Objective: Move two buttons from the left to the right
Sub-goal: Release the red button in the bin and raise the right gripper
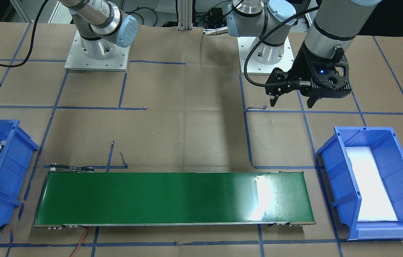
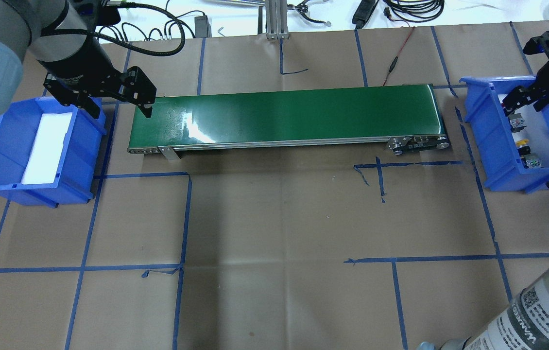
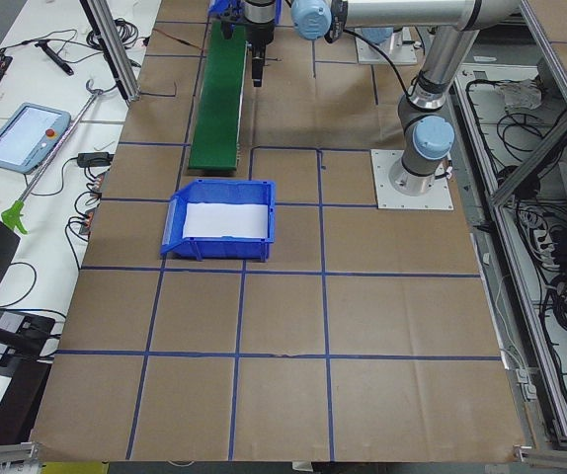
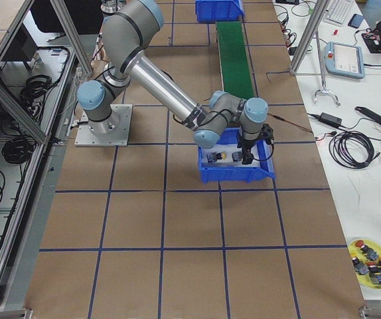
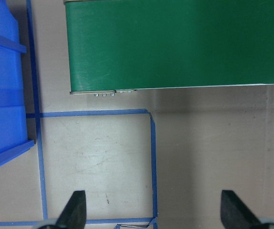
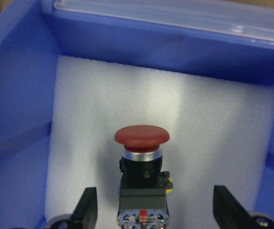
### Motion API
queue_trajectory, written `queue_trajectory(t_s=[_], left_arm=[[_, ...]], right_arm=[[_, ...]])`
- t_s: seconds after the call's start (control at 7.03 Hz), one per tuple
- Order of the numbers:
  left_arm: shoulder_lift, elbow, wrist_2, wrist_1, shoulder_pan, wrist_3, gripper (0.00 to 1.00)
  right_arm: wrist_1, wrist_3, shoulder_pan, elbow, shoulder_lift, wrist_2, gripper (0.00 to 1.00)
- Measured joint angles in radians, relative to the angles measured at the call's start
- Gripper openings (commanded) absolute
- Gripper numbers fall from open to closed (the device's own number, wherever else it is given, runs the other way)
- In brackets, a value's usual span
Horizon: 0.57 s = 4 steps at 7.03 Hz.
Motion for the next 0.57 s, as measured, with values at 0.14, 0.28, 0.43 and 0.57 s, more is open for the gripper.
queue_trajectory(t_s=[0.14, 0.28, 0.43, 0.57], left_arm=[[0.001, 0.000, -0.001, 0.000, 0.000, 0.000, 1.00], [0.001, 0.000, -0.001, 0.000, 0.000, 0.000, 1.00], [0.001, 0.000, -0.002, 0.000, 0.000, 0.000, 1.00], [0.001, 0.000, -0.002, 0.000, 0.000, 0.000, 1.00]], right_arm=[[0.005, 0.002, 0.002, -0.008, -0.033, -0.001, 1.00], [0.007, 0.002, 0.007, -0.012, -0.072, -0.002, 1.00], [0.018, 0.001, 0.012, -0.013, -0.123, -0.004, 1.00], [0.052, -0.001, 0.017, -0.008, -0.188, -0.004, 1.00]])
